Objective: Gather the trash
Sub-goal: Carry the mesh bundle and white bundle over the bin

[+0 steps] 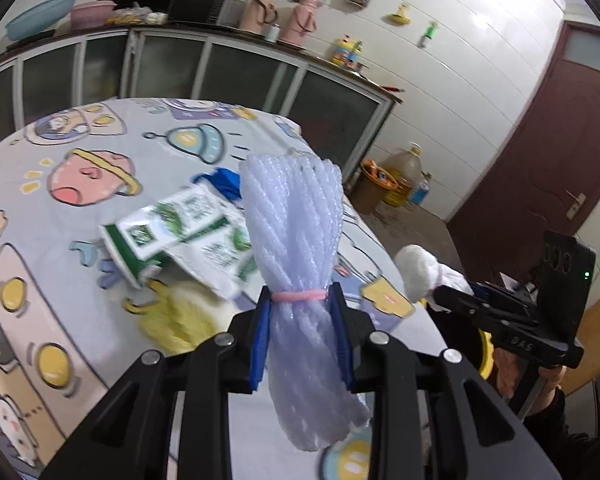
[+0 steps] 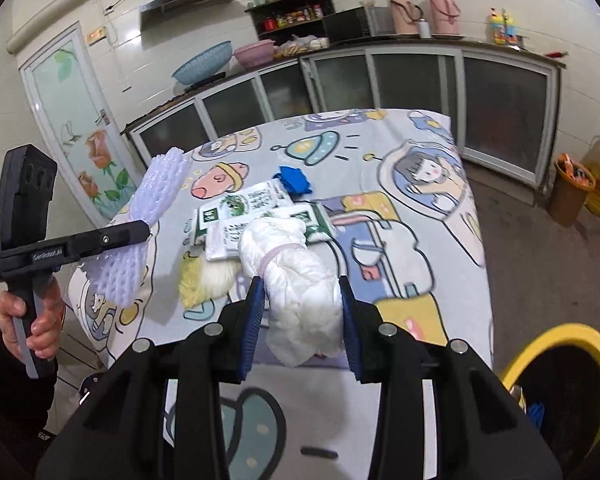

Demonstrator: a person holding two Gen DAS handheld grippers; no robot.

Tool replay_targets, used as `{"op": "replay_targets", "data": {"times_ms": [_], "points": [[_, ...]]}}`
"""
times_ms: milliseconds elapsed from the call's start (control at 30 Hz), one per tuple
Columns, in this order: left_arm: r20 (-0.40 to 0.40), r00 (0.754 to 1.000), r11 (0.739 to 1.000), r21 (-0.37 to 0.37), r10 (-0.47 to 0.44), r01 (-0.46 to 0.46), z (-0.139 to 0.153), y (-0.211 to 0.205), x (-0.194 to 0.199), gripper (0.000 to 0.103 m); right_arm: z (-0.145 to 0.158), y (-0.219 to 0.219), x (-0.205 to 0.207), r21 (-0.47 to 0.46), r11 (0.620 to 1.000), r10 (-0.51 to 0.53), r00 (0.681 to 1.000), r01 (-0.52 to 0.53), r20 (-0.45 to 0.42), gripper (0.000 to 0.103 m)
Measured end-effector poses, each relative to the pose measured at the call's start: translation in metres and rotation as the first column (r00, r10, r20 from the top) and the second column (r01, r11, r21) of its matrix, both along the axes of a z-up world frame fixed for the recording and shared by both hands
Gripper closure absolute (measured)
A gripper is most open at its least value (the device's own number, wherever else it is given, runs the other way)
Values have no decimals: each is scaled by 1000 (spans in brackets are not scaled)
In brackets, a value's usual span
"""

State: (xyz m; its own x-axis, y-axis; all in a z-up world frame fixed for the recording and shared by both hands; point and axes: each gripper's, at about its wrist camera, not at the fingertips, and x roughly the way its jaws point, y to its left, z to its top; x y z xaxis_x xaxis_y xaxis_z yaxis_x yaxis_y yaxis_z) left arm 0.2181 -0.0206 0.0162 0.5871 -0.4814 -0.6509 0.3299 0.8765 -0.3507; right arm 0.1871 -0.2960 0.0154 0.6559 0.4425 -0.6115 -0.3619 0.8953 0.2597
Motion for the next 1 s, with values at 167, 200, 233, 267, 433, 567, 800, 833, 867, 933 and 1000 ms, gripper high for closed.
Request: {"op": "replay_targets", "data": {"times_ms": [167,200,233,267,433,567,800,833,867,933,1000], "points": [[14,998,997,30,-65,64,2,-36,-7,77,-12,-23,-11,11,999,-44,999,44,-21,68],[15,997,997,34,-75,74,2,-43,-8,77,-14,-30,-14,16,998,-61,998,61,-25,68],[18,996,996,40,-85,85,3,-49,-9,77,-15,-35,-16,20,997,-69,997,70,-28,68],[25,994,993,51,-103,102,3,-59,-10,77,-16,-39,-17,24,997,-79,996,80,-29,68],[23,988,986,73,-155,153,2,-92,-6,77,-18,-67,-27,47,987,-150,988,151,-20,68],[19,979,976,86,-201,199,0,-121,-3,77,-24,-92,-32,61,976,-207,978,209,-35,68],[13,959,954,111,-282,279,-3,-172,-1,76,-37,-133,-42,64,950,-303,951,306,-57,68],[14,956,950,119,-293,289,-4,-181,0,77,-38,-139,-44,59,944,-320,946,323,-58,68],[14,954,947,123,-300,296,-4,-187,0,77,-39,-145,-45,55,939,-336,940,339,-57,68],[14,948,941,129,-318,314,-5,-200,0,77,-41,-157,-49,54,928,-366,929,369,-59,68],[21,941,932,148,-338,331,-6,-216,0,76,-44,-170,-54,47,914,-401,914,403,-58,68]]}}
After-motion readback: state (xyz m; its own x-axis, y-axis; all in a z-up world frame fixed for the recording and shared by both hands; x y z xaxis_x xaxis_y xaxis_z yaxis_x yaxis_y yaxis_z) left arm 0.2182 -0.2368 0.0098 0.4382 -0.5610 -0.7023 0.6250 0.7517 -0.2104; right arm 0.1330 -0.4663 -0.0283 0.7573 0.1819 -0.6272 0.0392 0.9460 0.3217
